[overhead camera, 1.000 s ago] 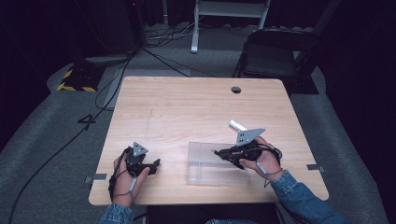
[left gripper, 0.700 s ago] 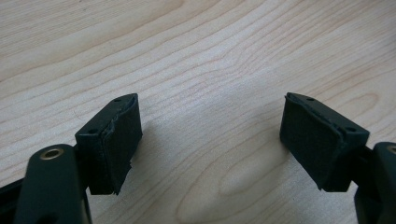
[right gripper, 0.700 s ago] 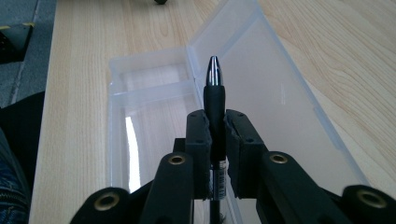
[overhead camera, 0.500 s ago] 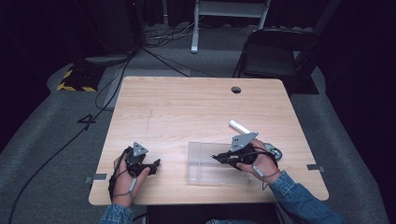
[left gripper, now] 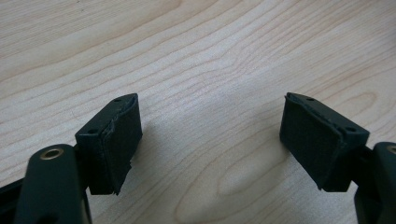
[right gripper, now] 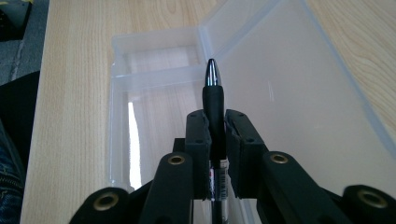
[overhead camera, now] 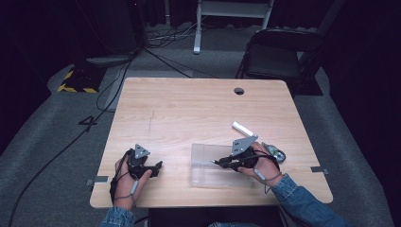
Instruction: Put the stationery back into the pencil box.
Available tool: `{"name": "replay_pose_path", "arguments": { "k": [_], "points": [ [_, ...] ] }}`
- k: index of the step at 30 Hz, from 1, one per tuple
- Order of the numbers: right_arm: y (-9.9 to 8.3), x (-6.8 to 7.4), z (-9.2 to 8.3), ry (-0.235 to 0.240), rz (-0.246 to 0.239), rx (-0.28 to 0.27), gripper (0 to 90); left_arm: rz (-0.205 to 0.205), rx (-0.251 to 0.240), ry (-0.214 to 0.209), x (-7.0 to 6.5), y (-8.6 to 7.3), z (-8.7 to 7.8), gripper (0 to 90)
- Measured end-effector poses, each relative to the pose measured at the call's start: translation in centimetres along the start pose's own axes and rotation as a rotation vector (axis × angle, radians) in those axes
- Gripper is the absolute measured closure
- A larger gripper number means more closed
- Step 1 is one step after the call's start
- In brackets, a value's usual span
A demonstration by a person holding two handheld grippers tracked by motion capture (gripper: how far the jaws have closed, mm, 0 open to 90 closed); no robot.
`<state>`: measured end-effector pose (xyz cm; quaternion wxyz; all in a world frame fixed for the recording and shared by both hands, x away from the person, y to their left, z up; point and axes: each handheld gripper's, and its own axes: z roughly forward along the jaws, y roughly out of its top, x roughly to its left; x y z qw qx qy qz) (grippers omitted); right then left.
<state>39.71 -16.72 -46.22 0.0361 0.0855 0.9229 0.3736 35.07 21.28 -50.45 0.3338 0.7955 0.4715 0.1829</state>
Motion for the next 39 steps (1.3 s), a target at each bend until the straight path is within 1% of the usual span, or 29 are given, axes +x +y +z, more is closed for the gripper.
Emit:
{"name": "replay_pose_path", "arguments": {
  "k": [2, 7, 8, 14, 21, 23, 25, 26, 29, 33, 36, 39],
  "points": [
    [0.0, 0.2, 0.3, 0.0, -0.014, 0.012, 80.2, -0.001, 0.0, 0.0, 0.0, 0.0, 0.0, 21.3],
    [0.0, 0.4, 1.0, 0.005, -0.031, 0.037, 80.2, -0.001, 0.0, -0.001, 0.0, 0.0, 0.0, 21.3],
    [-0.1, 0.5, 1.1, 0.008, -0.028, 0.039, 80.2, 0.0, 0.0, 0.0, 0.0, 0.0, 0.0, 21.2],
    [-0.2, 0.7, 1.8, 0.009, -0.054, 0.064, 80.2, -0.001, 0.0, -0.001, 0.0, 0.0, 0.0, 21.3],
    [-0.2, 1.0, 2.0, -0.014, -0.082, 0.086, 80.1, 0.001, 0.002, -0.004, 0.0, 0.0, 0.0, 21.3],
    [-0.1, 1.2, 2.1, -0.036, -0.116, 0.111, 80.1, 0.011, 0.003, -0.008, -0.1, 0.0, 0.0, 21.3],
    [-0.1, 1.2, 2.2, -0.038, -0.118, 0.116, 79.8, 0.01, 0.003, -0.01, -0.1, 0.0, 0.0, 21.3],
    [-0.1, 1.3, 2.2, -0.039, -0.122, 0.123, 77.3, 0.014, 0.003, -0.01, 0.0, 0.0, -0.1, 21.3],
    [0.0, 1.4, 2.2, -0.041, -0.121, 0.121, 76.5, 0.011, 0.003, -0.012, -0.1, 0.0, 0.0, 21.3],
    [0.2, 1.4, 1.8, -0.038, -0.111, 0.104, 74.6, 0.011, 0.003, -0.013, -0.1, 0.0, -0.1, 21.3],
    [0.4, 1.3, 1.3, -0.053, -0.109, 0.088, 73.4, 0.011, 0.003, -0.013, -0.1, 0.0, -0.1, 21.3],
    [0.6, 1.0, 0.5, -0.061, -0.093, 0.06, 72.4, 0.011, 0.003, -0.013, -0.1, 0.0, -0.1, 21.3]
  ]
}}
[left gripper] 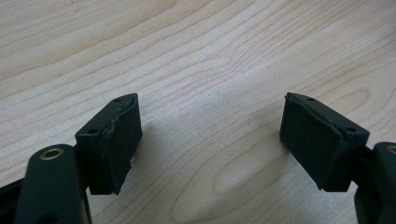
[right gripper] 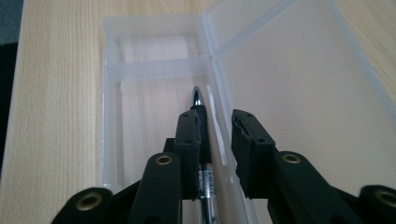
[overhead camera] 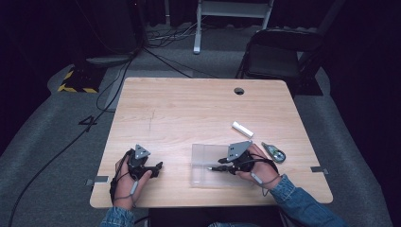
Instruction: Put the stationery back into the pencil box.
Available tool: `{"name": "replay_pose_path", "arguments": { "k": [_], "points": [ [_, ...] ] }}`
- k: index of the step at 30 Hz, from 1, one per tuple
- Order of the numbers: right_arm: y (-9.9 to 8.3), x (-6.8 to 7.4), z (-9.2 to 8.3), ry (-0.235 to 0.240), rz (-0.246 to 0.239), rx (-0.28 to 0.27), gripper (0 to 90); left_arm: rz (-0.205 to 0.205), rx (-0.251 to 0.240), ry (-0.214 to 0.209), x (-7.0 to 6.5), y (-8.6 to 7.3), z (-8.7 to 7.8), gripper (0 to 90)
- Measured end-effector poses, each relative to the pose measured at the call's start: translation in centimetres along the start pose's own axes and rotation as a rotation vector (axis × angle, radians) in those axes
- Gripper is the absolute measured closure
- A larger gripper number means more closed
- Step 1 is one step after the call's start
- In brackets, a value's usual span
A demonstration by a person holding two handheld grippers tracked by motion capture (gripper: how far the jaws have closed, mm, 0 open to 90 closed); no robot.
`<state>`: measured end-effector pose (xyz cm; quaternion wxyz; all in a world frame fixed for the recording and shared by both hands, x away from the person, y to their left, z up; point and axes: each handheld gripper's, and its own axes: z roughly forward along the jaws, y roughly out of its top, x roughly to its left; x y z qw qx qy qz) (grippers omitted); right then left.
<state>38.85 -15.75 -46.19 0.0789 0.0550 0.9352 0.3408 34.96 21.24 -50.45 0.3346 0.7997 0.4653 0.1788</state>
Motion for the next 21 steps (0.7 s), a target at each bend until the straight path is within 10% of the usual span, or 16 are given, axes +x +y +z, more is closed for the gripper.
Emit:
{"name": "replay_pose_path", "arguments": {
  "k": [21],
  "points": [
    [-1.0, -3.1, -7.2, -0.132, 0.205, -0.174, 56.2, 0.005, 0.002, -0.002, 0.1, 0.1, 0.1, 19.5]
  ]
}}
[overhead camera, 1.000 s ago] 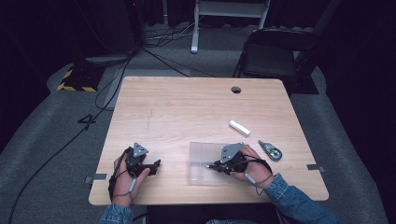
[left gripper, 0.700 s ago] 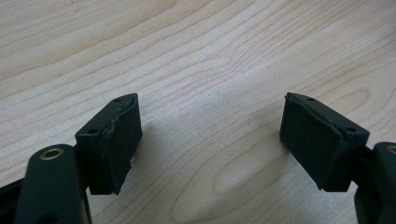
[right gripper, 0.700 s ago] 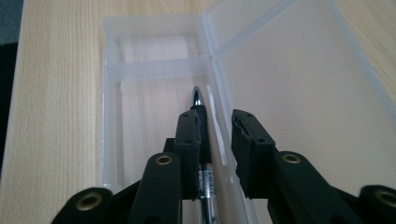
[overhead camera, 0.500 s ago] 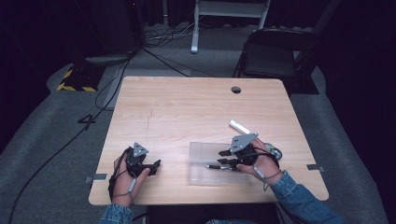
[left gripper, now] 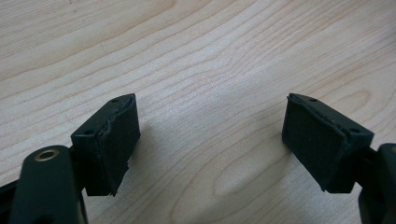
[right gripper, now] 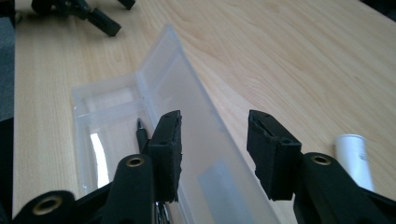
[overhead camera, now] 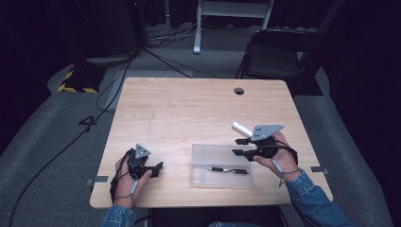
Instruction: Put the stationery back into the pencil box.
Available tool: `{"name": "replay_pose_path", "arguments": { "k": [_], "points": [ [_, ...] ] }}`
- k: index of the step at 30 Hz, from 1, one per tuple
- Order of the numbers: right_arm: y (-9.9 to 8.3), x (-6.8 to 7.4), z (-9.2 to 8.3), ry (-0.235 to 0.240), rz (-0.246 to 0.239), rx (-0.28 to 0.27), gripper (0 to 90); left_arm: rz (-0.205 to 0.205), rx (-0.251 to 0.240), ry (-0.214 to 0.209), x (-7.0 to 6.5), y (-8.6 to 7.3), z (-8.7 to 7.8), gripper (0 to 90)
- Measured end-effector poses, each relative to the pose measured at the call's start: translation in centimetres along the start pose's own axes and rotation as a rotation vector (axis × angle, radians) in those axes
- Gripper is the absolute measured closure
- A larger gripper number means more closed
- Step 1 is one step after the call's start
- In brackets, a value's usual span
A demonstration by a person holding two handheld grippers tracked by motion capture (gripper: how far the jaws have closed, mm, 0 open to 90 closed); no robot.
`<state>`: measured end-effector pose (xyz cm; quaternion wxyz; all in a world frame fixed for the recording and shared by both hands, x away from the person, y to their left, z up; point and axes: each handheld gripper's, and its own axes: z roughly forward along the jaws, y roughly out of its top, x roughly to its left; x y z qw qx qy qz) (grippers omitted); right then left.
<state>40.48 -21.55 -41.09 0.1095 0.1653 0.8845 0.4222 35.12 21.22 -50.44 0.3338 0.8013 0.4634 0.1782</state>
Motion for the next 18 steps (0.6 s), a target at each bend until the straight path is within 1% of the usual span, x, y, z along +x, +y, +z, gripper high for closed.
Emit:
{"name": "replay_pose_path", "arguments": {
  "k": [6, 8, 11, 18],
  "points": [
    [-0.4, -1.3, -1.5, -0.038, 0.052, -0.01, 50.4, 0.001, -0.001, 0.0, 0.0, 0.0, 0.0, 19.5],
    [-0.7, -1.8, -2.0, -0.055, 0.074, 0.004, 47.4, 0.002, -0.001, 0.001, 0.0, 0.0, 0.0, 19.5],
    [-1.2, -2.6, -2.7, -0.084, 0.11, 0.004, 45.3, 0.001, -0.001, 0.0, 0.0, 0.0, 0.0, 19.5],
    [-2.2, -3.7, -3.1, -0.123, 0.166, 0.05, 39.5, 0.002, 0.001, 0.001, 0.0, 0.0, 0.0, 19.5]
  ]
}}
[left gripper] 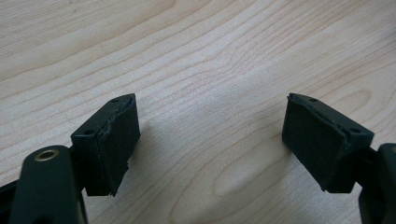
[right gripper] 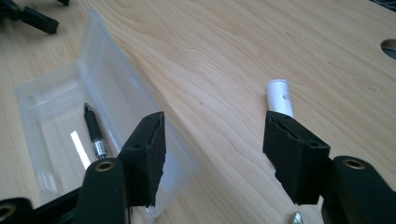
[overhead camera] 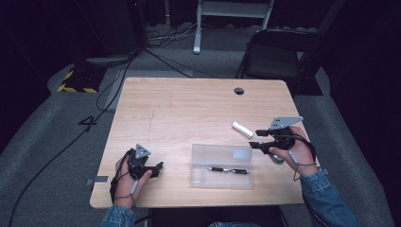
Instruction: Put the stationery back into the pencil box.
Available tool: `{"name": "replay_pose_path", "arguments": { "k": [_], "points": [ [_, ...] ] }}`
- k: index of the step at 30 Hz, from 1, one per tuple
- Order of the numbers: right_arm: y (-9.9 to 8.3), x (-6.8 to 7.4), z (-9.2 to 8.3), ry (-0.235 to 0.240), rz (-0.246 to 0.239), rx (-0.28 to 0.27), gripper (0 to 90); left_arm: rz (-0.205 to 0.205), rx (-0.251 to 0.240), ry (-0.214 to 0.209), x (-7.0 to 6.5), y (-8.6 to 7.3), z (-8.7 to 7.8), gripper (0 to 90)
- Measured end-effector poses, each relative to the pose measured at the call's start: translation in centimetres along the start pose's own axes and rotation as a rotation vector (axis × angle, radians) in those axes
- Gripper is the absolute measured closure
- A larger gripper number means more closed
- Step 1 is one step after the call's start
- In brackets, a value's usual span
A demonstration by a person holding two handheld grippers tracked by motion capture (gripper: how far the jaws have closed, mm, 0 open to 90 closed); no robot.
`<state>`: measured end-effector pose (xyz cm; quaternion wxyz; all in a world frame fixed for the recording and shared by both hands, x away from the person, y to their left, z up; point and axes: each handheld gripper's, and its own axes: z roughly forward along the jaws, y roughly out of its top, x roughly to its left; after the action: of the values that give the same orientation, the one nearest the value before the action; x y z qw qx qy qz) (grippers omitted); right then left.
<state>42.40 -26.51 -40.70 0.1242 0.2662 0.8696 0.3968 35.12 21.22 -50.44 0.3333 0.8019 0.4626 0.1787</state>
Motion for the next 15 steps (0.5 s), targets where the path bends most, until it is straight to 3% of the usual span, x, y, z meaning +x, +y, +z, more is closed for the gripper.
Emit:
{"name": "replay_pose_path", "arguments": {
  "k": [7, 15],
  "points": [
    [-1.1, -1.5, 0.1, -0.076, 0.072, 0.068, 37.2, 0.0, 0.0, 0.001, 0.0, 0.0, 0.0, 19.5],
    [-2.3, -2.9, 0.4, -0.114, 0.127, 0.119, 36.0, -0.001, 0.0, 0.0, 0.0, 0.0, 0.0, 19.4]
  ]
}}
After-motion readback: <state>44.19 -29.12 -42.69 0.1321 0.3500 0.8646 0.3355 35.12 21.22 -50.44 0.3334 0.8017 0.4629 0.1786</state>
